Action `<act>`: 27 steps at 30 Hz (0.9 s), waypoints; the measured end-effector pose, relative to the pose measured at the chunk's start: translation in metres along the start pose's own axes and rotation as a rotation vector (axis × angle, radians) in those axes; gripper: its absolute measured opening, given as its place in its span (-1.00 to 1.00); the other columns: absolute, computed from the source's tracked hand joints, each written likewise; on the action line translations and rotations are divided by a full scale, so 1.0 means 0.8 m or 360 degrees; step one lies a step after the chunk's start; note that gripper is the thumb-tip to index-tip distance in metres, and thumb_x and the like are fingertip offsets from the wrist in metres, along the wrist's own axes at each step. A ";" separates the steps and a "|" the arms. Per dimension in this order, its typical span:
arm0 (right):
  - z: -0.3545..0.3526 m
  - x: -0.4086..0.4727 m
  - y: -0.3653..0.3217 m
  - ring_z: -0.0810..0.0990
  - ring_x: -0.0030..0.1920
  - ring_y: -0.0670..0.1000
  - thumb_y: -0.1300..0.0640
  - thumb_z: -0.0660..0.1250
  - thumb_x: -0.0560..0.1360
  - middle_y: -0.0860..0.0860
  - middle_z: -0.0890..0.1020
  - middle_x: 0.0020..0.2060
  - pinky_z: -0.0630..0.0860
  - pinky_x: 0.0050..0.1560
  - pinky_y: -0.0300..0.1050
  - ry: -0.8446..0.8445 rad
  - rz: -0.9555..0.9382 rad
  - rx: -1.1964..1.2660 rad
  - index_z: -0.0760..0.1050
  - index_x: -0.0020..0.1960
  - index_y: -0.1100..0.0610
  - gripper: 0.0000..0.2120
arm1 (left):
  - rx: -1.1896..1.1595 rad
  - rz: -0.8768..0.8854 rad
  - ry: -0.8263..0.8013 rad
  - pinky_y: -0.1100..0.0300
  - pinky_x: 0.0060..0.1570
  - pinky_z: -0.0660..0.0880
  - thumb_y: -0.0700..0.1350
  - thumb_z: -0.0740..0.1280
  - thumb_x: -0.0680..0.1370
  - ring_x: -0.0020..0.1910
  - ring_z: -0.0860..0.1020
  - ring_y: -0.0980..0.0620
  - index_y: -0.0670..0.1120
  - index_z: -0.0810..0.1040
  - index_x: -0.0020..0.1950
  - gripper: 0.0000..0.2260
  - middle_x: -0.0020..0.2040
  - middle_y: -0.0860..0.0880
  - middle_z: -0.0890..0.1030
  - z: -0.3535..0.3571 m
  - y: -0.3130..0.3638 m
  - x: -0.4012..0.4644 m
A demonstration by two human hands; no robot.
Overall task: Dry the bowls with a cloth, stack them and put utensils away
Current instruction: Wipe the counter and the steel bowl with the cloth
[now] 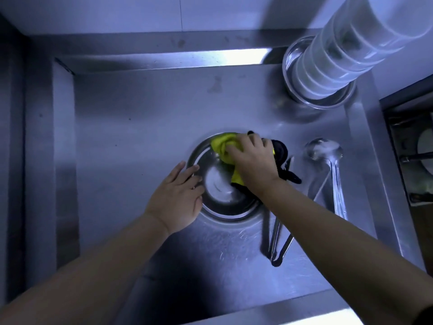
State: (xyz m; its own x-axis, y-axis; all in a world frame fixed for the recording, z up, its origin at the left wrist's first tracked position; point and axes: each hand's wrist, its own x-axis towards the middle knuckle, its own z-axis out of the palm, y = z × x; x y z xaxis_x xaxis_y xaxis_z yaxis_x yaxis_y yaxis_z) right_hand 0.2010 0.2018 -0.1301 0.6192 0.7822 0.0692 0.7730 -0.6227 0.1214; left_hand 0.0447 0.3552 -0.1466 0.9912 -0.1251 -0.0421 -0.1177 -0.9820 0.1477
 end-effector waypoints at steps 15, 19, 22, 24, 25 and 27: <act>0.000 -0.029 0.004 0.50 -0.18 0.19 0.24 0.19 0.38 0.15 0.58 -0.10 0.36 -0.23 -0.02 0.0234 0.0163 0.0077 0.58 -0.07 0.12 -0.77 | -0.0013 -0.0002 -0.0005 -0.05 0.43 0.17 -0.07 0.12 0.50 0.28 0.48 -0.08 -0.06 0.67 -0.10 -0.69 0.03 -0.04 0.65 -0.005 -0.002 -0.001; 0.011 0.005 -0.043 0.50 -0.14 0.18 0.17 0.50 0.15 0.08 0.59 -0.05 0.36 -0.21 -0.01 0.0092 0.0208 0.0280 0.59 -0.07 0.07 -0.65 | 0.0011 0.0000 -0.0028 -0.04 0.43 0.14 -0.07 0.10 0.50 0.28 0.48 -0.07 -0.05 0.67 -0.12 -0.67 0.01 -0.04 0.65 -0.007 -0.001 0.000; 0.015 -0.001 -0.066 0.45 -0.10 0.14 0.16 0.54 0.11 0.01 0.58 0.04 0.28 -0.19 -0.05 0.0082 0.0030 0.0453 0.59 0.00 0.04 -0.55 | 0.0037 -0.0003 0.0010 -0.03 0.43 0.14 -0.06 0.10 0.49 0.26 0.45 -0.06 -0.03 0.68 -0.12 -0.66 0.00 -0.03 0.64 -0.006 0.001 0.002; 0.015 -0.008 -0.062 0.47 -0.10 0.15 0.08 0.51 0.19 0.02 0.58 0.05 0.27 -0.20 -0.06 0.0094 -0.0110 0.0464 0.58 0.02 0.04 -0.60 | 0.0034 -0.0004 0.0027 -0.03 0.43 0.15 -0.06 0.10 0.49 0.25 0.42 -0.04 -0.03 0.68 -0.10 -0.66 0.00 -0.03 0.64 -0.006 0.002 0.001; 0.014 -0.007 -0.056 0.48 -0.12 0.15 0.08 0.49 0.24 0.04 0.58 0.03 0.28 -0.22 -0.05 0.0113 -0.0138 0.0423 0.58 0.02 0.04 -0.65 | 0.0041 -0.0001 0.0027 -0.03 0.43 0.15 -0.06 0.09 0.49 0.25 0.43 -0.04 -0.03 0.68 -0.09 -0.66 0.00 -0.03 0.64 -0.007 0.003 0.002; 0.014 0.004 -0.048 0.50 -0.18 0.16 0.14 0.45 0.31 0.08 0.59 -0.04 0.34 -0.26 -0.03 0.0152 -0.0098 0.0275 0.57 -0.02 0.05 -0.75 | 0.0062 -0.0009 -0.0001 -0.04 0.44 0.15 -0.06 0.09 0.50 0.26 0.47 -0.05 -0.03 0.68 -0.09 -0.65 0.01 -0.04 0.64 -0.006 0.002 0.000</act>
State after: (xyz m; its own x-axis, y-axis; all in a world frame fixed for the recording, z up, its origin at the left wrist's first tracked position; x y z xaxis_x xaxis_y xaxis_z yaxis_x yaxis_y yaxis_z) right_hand 0.1747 0.2276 -0.1457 0.5605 0.8122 0.1616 0.8262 -0.5617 -0.0429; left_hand 0.0450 0.3541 -0.1414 0.9918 -0.1199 -0.0432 -0.1147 -0.9874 0.1086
